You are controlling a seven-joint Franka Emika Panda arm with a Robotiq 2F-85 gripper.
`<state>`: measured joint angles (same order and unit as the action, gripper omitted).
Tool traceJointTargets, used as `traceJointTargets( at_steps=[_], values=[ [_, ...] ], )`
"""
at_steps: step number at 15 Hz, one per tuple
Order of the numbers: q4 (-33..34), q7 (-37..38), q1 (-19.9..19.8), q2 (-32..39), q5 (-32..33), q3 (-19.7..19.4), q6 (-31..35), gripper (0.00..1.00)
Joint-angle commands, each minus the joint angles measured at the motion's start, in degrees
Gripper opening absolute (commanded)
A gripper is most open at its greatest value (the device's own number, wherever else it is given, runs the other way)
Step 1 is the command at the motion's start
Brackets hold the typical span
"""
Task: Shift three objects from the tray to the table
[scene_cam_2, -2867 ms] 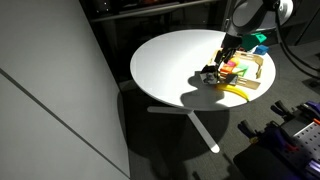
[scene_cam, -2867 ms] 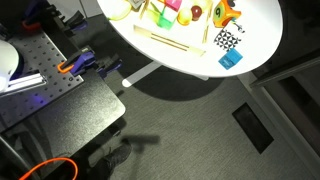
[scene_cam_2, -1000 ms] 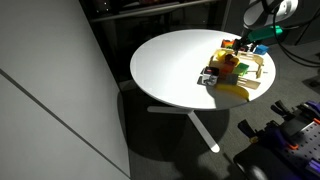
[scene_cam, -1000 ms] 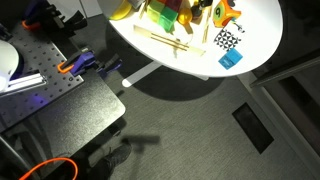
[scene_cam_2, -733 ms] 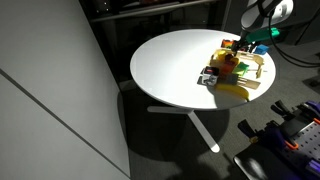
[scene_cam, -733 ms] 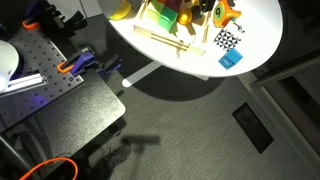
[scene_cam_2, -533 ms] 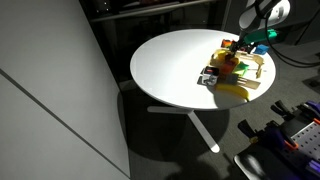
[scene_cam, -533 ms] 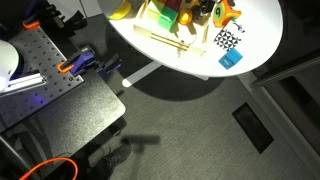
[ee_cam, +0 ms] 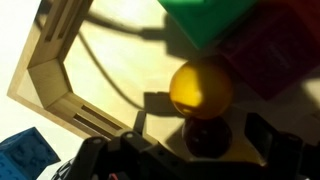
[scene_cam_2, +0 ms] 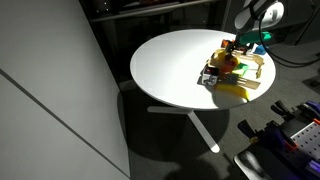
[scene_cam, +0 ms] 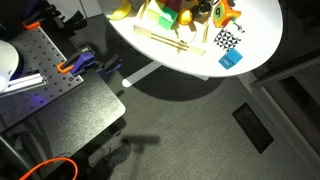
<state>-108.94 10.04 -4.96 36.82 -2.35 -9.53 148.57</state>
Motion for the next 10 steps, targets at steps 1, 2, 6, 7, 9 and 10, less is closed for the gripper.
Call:
traceJointTargets(
  at_steps=[1,2,6,7,9,10],
  values=[
    [2.4,1.3,-1.0,1.6,-2.4,1.2,-0.2,1.0],
    [2.5,1.4,-0.9,1.9,-2.7,1.2,0.1,1.0],
    [2.7,2.6,-0.5,3.0,-3.2,0.9,2.0,1.0],
    [2.7,2.8,-0.6,3.2,-3.4,0.9,2.1,1.0],
    [2.8,3.4,-0.6,3.8,-3.5,0.8,2.5,1.0],
    [2.8,3.6,-0.6,4.1,-3.7,0.8,2.7,1.0]
  ],
)
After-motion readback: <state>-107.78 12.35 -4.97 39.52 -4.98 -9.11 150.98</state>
